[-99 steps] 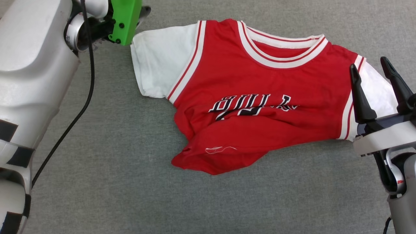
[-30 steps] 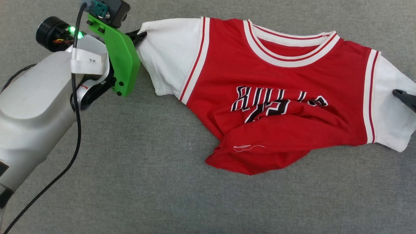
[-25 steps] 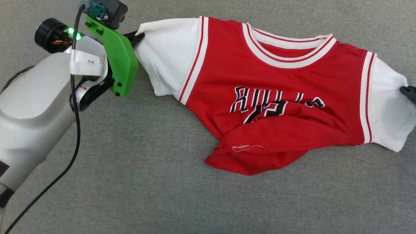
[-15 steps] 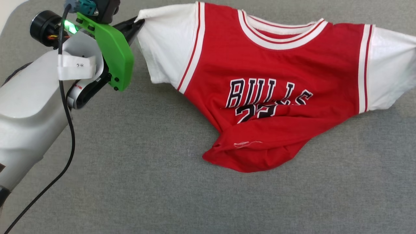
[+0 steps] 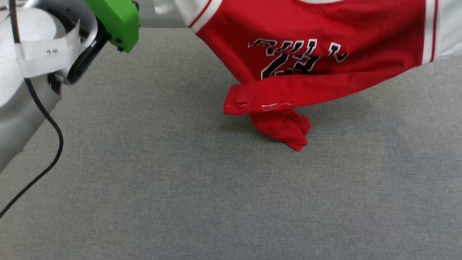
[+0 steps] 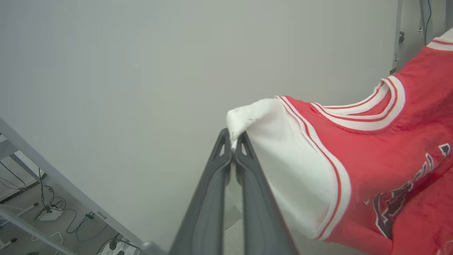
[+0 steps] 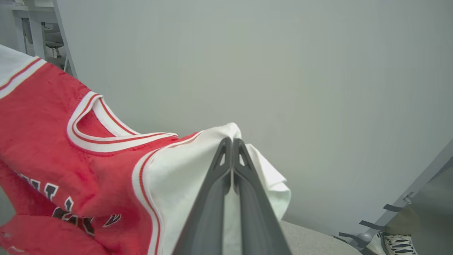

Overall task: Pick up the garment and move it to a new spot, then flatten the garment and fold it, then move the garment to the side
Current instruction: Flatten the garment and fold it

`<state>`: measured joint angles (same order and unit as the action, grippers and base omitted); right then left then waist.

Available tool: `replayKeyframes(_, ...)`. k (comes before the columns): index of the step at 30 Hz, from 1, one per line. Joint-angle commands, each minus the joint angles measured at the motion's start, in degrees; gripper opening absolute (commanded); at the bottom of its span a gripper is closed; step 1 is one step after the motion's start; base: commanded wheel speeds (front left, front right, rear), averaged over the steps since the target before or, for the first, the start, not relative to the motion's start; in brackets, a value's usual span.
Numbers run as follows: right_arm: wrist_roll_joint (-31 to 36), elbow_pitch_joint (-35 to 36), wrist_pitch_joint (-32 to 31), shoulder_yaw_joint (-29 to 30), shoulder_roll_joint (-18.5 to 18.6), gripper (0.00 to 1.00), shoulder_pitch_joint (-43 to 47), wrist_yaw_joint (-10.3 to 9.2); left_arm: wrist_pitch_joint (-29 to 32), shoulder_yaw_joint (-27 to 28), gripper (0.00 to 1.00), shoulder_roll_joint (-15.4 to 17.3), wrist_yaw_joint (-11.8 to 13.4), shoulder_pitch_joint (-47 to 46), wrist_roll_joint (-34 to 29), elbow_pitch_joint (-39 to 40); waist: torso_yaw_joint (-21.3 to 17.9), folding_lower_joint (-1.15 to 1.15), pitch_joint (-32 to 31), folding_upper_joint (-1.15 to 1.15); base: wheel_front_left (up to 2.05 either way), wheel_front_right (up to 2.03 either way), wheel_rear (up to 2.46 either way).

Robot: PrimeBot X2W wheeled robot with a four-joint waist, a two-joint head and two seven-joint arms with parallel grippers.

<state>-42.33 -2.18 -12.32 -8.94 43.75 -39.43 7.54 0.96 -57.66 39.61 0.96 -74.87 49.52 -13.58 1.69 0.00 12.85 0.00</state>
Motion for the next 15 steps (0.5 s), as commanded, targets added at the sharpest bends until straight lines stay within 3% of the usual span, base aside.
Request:
replayKeyframes(1,1.45,0.25,0.36,0.89,-0.51,0.0,-2.71,-0.05,-0.25,0.59,0.0,-0.41,0.48,-1.87,-0.51,0.05,-0.18,0.0,0.45,0.0,0.0,0.0,0.0)
replayKeyframes(8,8.52,-3.54,-1.47,0.14,-3.91,0.0,-16.02,-0.05,0.2,2.39,0.0,-3.6,-0.51,-10.82,-1.98,-4.05,-1.16,0.0,4.86,0.0,0.0,0.0,0.0)
replayKeyframes(15,14.65,-13.07,-0.05,-4.43,-7.07,0.0,-33.11,-0.05,-1.32,3.74,0.0,-7.5,-2.89,-22.41,-4.95,-13.32,-2.18,0.0,10.61,0.0,0.0,0.0,0.0)
